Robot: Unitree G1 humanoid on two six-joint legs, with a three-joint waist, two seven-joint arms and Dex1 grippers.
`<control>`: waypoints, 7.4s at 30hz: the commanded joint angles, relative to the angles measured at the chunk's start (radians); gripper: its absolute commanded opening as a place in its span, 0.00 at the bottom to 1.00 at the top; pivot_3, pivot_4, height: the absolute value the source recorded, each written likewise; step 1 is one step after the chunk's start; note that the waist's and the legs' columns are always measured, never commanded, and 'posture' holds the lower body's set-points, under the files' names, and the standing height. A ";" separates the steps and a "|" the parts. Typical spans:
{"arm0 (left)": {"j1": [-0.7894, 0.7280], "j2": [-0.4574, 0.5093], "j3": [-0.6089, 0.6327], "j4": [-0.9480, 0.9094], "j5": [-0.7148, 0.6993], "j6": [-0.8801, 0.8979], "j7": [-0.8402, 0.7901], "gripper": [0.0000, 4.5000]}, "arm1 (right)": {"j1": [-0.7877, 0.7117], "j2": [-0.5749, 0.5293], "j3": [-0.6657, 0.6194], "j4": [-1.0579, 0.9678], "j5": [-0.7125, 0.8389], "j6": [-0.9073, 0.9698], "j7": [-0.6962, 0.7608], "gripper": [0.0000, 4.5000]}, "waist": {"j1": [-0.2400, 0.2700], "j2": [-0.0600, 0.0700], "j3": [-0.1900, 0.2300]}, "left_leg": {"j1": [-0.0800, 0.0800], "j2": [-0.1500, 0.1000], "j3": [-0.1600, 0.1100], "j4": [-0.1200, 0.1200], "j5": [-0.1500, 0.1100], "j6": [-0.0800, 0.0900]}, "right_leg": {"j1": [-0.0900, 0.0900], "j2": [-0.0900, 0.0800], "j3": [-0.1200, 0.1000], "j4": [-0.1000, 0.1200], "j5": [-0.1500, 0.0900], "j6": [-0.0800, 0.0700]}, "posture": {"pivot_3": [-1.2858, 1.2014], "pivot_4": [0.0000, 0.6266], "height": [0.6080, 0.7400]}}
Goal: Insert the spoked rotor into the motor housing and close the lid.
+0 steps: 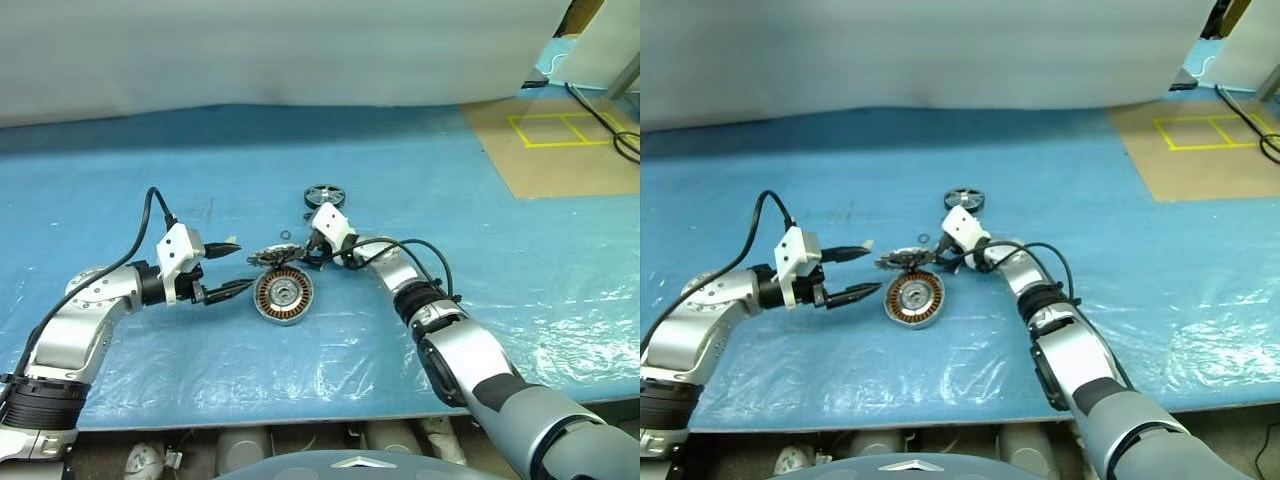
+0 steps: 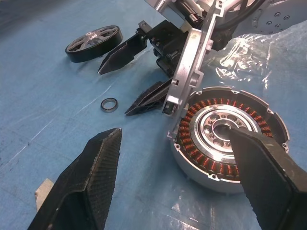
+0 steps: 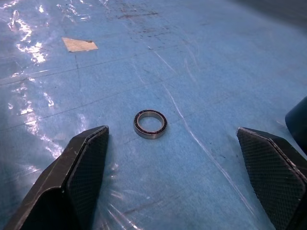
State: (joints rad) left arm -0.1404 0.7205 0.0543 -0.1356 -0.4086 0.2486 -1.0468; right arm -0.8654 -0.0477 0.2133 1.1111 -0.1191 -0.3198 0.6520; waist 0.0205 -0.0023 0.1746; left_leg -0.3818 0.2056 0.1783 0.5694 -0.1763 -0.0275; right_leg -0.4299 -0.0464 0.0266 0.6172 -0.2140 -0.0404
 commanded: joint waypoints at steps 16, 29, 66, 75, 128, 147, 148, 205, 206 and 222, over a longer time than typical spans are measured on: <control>-0.024 0.028 0.025 -0.058 -0.016 0.032 -0.008 0.83 | 0.039 0.051 0.045 0.089 -0.075 0.004 -0.001 0.70 | -0.005 0.000 0.000 | 0.004 0.000 0.001 -0.005 0.000 0.000 | 0.000 0.001 0.001 0.000 -0.001 -0.002 | 0.52 0.24 1.00; -0.007 0.034 0.033 -0.050 -0.010 0.018 -0.012 0.83 | 0.019 0.060 0.025 0.134 -0.081 0.055 -0.033 0.55 | -0.005 0.000 -0.001 | 0.009 0.000 0.001 -0.007 0.000 0.000 | 0.003 0.001 0.002 0.000 -0.002 -0.002 | 0.52 0.24 1.00; -0.012 0.044 -0.125 -0.059 -0.009 -0.024 -0.235 0.83 | 0.602 -0.544 -0.153 -1.348 0.363 0.728 0.310 0.13 | 0.046 -0.001 0.001 | -0.001 0.000 0.001 -0.013 0.000 -0.005 | -0.004 0.006 0.001 -0.011 -0.005 0.002 | 0.52 0.24 1.00; -0.005 0.065 -0.154 -0.002 0.060 -0.127 -0.283 0.83 | 0.569 -0.585 -0.101 -1.507 0.430 0.869 0.323 0.13 | 0.051 -0.001 0.001 | 0.000 0.000 0.002 -0.013 0.000 -0.006 | -0.002 0.003 0.002 -0.011 -0.005 0.002 | 0.52 0.24 1.00; -0.358 0.058 -0.377 0.268 0.236 -0.552 -0.491 0.83 | 0.678 -0.659 -0.123 -1.546 0.432 0.871 0.195 0.13 | 0.067 -0.001 0.001 | 0.008 -0.001 0.001 -0.005 0.001 -0.006 | 0.007 0.000 0.000 -0.002 -0.004 0.001 | 0.52 0.24 1.00; -0.208 0.156 -0.341 0.277 0.282 -0.488 -0.491 0.83 | 0.657 -0.668 -0.101 -1.498 0.409 0.838 0.214 0.13 | 0.079 -0.001 0.001 | 0.008 -0.001 0.001 -0.005 0.001 -0.006 | 0.007 -0.001 0.000 -0.002 -0.005 0.002 | 0.52 0.24 1.00; -0.227 0.141 -0.334 0.291 0.275 -0.482 -0.485 0.83 | 0.655 -0.668 -0.101 -1.495 0.409 0.836 0.216 0.13 | 0.080 -0.001 0.001 | 0.008 -0.001 0.001 -0.005 0.001 -0.006 | 0.007 -0.001 0.000 -0.002 -0.005 0.002 | 0.52 0.24 1.00; -0.435 0.024 -0.289 0.487 0.271 -0.534 -0.518 0.83 | 0.674 -0.653 -0.073 -1.469 0.350 0.797 0.219 0.13 | 0.076 -0.001 0.001 | 0.007 -0.001 0.001 -0.002 0.001 -0.007 | 0.006 -0.001 0.000 0.001 -0.005 0.001 | 0.52 0.24 1.00; -0.434 0.020 -0.288 0.485 0.267 -0.533 -0.516 0.83 | 0.675 -0.653 -0.073 -1.470 0.350 0.797 0.219 0.13 | 0.076 -0.001 0.001 | 0.007 -0.001 0.001 -0.002 0.001 -0.007 | 0.006 -0.001 0.000 0.001 -0.005 0.001 | 0.52 0.24 1.00; -0.413 -0.022 -0.265 0.406 0.189 -0.440 -0.488 0.83 | 0.671 -0.649 -0.067 -1.461 0.341 0.792 0.219 0.13 | 0.076 -0.001 0.001 | 0.007 -0.001 0.001 -0.002 0.001 -0.006 | 0.006 -0.001 0.000 0.001 -0.005 0.001 | 0.52 0.24 1.00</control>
State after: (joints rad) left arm -0.5417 0.6993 -0.2375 0.2690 -0.2173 -0.1670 -1.5453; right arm -0.1841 -0.7003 0.1516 -0.3263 0.2186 0.4890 0.8703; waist 0.0967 -0.0036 0.1752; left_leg -0.3752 0.2045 0.1791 0.5670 -0.1754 -0.0340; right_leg -0.4239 -0.0473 0.0265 0.6185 -0.2192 -0.0395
